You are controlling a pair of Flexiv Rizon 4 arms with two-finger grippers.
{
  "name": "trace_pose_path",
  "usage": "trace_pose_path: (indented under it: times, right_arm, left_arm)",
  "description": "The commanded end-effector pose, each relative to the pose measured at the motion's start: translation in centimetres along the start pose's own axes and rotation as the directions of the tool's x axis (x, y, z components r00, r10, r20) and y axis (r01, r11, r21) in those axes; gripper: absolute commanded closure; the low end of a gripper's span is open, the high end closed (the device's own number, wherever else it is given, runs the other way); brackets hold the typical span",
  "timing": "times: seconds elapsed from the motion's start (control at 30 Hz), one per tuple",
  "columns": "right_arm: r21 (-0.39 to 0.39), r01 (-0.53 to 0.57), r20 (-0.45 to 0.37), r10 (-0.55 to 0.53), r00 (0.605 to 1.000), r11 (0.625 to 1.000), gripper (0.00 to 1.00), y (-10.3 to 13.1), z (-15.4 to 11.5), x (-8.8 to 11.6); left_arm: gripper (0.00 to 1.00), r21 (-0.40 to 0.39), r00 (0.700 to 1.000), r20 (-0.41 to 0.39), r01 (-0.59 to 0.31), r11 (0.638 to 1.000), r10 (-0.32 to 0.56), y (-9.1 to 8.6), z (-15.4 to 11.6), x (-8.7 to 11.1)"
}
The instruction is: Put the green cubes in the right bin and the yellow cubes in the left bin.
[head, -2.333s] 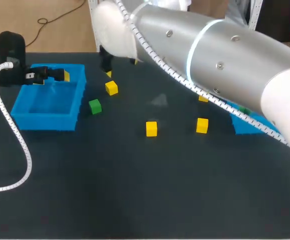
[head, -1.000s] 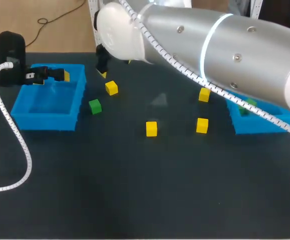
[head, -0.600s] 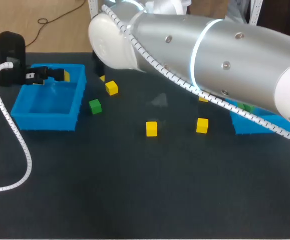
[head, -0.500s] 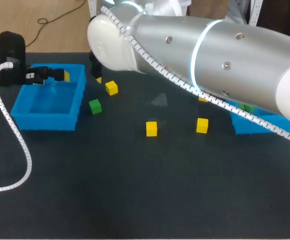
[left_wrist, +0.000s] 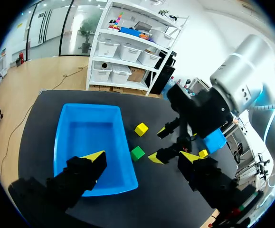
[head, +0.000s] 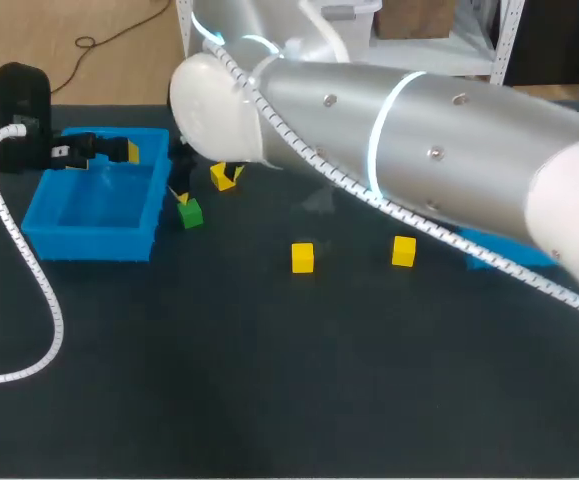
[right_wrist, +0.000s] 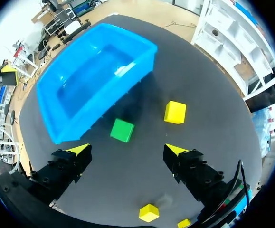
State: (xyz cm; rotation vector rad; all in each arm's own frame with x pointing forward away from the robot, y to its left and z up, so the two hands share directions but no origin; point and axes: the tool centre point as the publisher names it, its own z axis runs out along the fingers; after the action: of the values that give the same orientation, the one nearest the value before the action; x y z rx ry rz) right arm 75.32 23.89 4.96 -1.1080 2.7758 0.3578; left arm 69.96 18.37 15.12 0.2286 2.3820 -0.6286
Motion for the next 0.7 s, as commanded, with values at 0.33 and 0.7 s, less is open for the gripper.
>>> trace_pose_path:
  times: [0.33, 0.7]
  right_arm:
    - [0.0, -0.001, -0.058, 0.001, 0.998, 1.0, 0.0, 0.0, 2.8, -2.1]
    - [-0.002, -0.012, -0.069, 0.012, 0.998, 1.0, 0.0, 0.1, 3.4, -1.9]
  left_arm:
    - [0.0, 0.006, 1.0, 0.005, -0.001, 1.0, 0.001, 0.1, 0.0, 0.1]
    - [0.0, 0.006, 1.0, 0.005, -0.001, 1.0, 0.001, 0.1, 0.0, 0.1]
